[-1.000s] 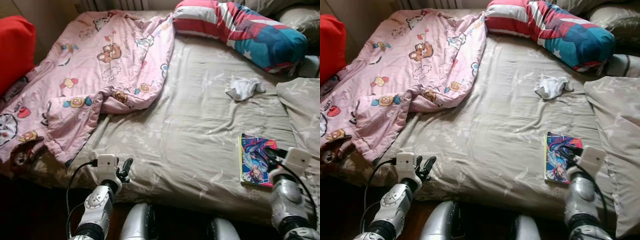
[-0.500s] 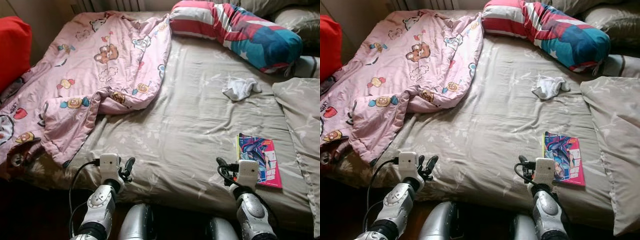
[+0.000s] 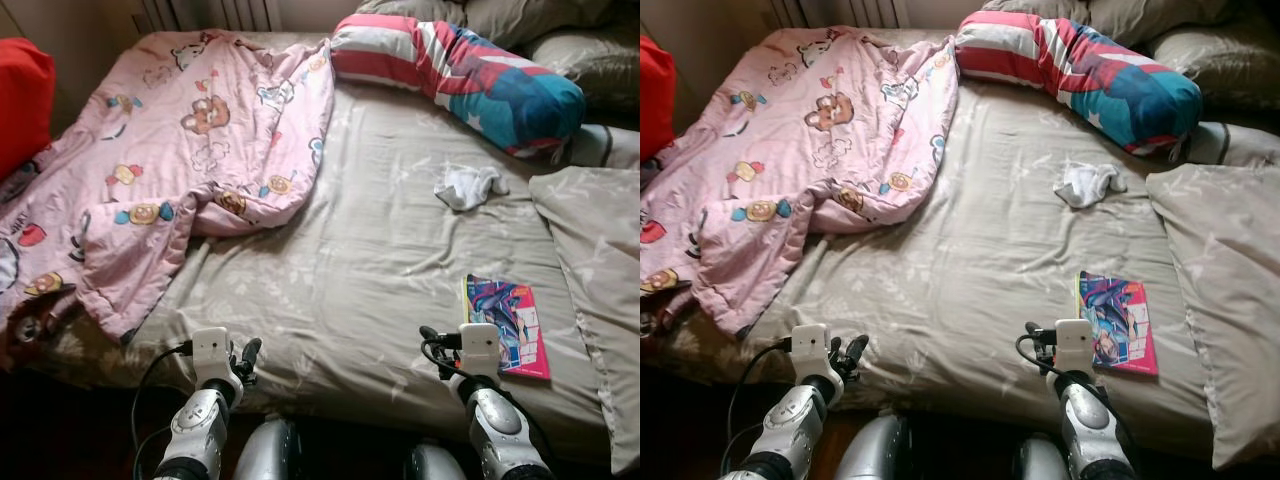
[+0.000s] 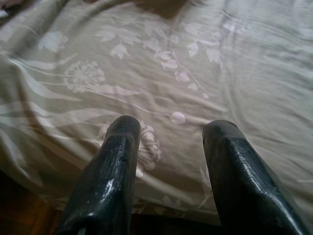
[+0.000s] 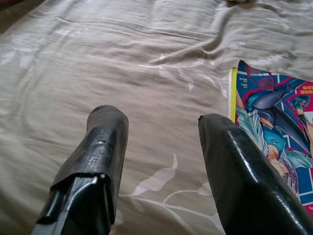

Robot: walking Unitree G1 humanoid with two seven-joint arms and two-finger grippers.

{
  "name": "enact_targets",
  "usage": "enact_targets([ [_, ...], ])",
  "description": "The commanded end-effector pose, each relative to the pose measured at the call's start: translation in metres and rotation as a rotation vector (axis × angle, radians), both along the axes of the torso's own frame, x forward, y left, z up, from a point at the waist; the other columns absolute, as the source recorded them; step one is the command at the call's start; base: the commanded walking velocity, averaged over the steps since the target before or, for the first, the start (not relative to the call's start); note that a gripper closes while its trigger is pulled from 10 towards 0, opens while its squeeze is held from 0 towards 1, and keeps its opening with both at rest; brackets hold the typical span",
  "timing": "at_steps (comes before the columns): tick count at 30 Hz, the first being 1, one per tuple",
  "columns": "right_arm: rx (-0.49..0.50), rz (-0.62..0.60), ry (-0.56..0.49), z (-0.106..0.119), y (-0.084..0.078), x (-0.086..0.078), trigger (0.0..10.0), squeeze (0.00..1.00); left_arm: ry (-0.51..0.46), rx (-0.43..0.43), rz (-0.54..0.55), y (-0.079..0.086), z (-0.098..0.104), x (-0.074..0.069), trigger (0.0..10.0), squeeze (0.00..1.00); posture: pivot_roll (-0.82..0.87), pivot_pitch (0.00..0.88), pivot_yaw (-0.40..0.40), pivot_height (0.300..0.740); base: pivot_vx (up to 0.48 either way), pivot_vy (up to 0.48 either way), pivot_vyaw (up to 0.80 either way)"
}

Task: Clean up the room

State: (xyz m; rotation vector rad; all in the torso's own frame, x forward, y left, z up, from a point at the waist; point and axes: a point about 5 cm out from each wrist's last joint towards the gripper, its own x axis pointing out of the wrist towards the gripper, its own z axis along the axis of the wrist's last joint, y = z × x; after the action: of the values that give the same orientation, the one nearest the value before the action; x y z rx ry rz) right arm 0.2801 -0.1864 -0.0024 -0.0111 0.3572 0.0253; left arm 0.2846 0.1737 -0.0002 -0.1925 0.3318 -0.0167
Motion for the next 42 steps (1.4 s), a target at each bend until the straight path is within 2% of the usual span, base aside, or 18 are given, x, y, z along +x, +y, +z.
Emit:
enact_targets([
  [1, 0.019, -0.011, 0.069, -0.012, 0.003, -0.009, 10.0, 0.0, 0.079, -0.015, 0.039, 0.008, -0.012, -0.01, 10.0, 0.0, -0.07, 0.103, 0.064, 0.728, 0.0, 0.0, 0.0],
  [3, 0.037, -0.028, 0.124, -0.022, 0.003, -0.018, 10.0, 0.0, 0.133, -0.023, 0.054, 0.009, -0.019, -0.015, 10.0, 0.0, -0.07, 0.093, 0.064, 0.738, 0.0, 0.0, 0.0],
  [7, 0.058, -0.036, 0.158, -0.028, 0.005, -0.025, 10.0, 0.0, 0.18, -0.034, 0.071, 0.01, -0.025, -0.021, 10.0, 0.0, -0.08, 0.087, 0.064, 0.738, 0.0, 0.0, 0.0],
  [9, 0.091, -0.095, 0.259, -0.045, 0.003, -0.044, 10.0, 0.0, 0.293, 0.009, 0.062, 0.011, -0.041, -0.037, 10.0, 0.0, -0.09, 0.07, 0.065, 0.738, 0.0, 0.0, 0.0],
  [10, 0.091, -0.095, 0.259, -0.045, 0.003, -0.044, 10.0, 0.0, 0.293, 0.009, 0.062, 0.011, -0.041, -0.037, 10.0, 0.0, -0.09, 0.07, 0.065, 0.738, 0.0, 0.0, 0.0],
  [11, 0.099, -0.109, 0.314, -0.052, 0.003, -0.053, 10.0, 0.0, 0.351, 0.033, 0.059, 0.013, -0.048, -0.046, 10.0, 0.0, -0.1, 0.062, 0.063, 0.738, 0.0, 0.0, 0.0],
  [12, 0.099, -0.109, 0.314, -0.052, 0.003, -0.053, 10.0, 0.0, 0.351, 0.033, 0.059, 0.013, -0.048, -0.046, 10.0, 0.0, -0.1, 0.062, 0.063, 0.738, 0.0, 0.0, 0.0],
  [14, 0.065, -0.088, 0.406, -0.064, 0.002, -0.069, 10.0, 0.0, 0.439, 0.066, 0.067, 0.017, -0.06, -0.061, 10.0, 0.0, -0.09, 0.059, 0.06, 0.738, 0.0, 0.0, 0.0],
  [15, 0.065, -0.088, 0.406, -0.064, 0.002, -0.069, 10.0, 0.0, 0.439, 0.066, 0.067, 0.017, -0.06, -0.061, 10.0, 0.0, -0.09, 0.059, 0.06, 0.738, 0.0, 0.0, 0.0],
  [16, 0.036, -0.112, 0.457, -0.07, -0.005, -0.081, 10.0, 0.0, 0.482, 0.071, 0.073, 0.019, -0.065, -0.069, 10.0, 0.0, -0.09, 0.069, 0.056, 0.738, 0.0, 0.0, 0.0],
  [21, 0.028, -0.172, 0.457, -0.071, -0.013, -0.085, 10.0, 0.0, 0.512, 0.11, 0.023, 0.019, -0.067, -0.072, 10.0, 0.0, -0.08, 0.105, 0.06, 0.738, 0.0, 0.0, 0.0],
  [25, 0.032, -0.205, 0.469, -0.073, -0.015, -0.089, 10.0, 0.0, 0.531, 0.117, 0.032, 0.021, -0.069, -0.076, 10.0, 0.0, -0.08, 0.112, 0.058, 0.738, 0.0, 0.0, 0.0],
  [31, -0.054, -0.127, 0.516, -0.079, -0.011, -0.099, 10.0, 0.0, 0.586, 0.138, 0.028, 0.028, -0.075, -0.089, 10.0, 0.0, -0.07, 0.125, 0.057, 0.738, 0.0, 0.0, 0.0],
  [33, -0.094, -0.103, 0.53, -0.082, -0.013, -0.106, 10.0, 0.0, 0.615, 0.149, 0.033, 0.032, -0.079, -0.097, 10.0, 0.0, -0.07, 0.126, 0.056, 0.738, 0.0, 0.0, 0.75],
  [38, -0.078, -0.132, 0.56, -0.085, -0.022, -0.118, 10.0, 0.0, 0.628, 0.169, 0.033, 0.044, -0.08, -0.105, 10.0, 0.0, -0.07, 0.127, 0.058, 0.738, 0.0, 0.102, 0.64],
  [42, -0.098, -0.109, 0.57, -0.086, -0.023, -0.118, 10.0, 0.0, 0.627, 0.188, 0.02, 0.049, -0.079, -0.104, 10.0, 0.0, -0.07, 0.128, 0.059, 0.738, 0.0, 0.312, 0.0],
])
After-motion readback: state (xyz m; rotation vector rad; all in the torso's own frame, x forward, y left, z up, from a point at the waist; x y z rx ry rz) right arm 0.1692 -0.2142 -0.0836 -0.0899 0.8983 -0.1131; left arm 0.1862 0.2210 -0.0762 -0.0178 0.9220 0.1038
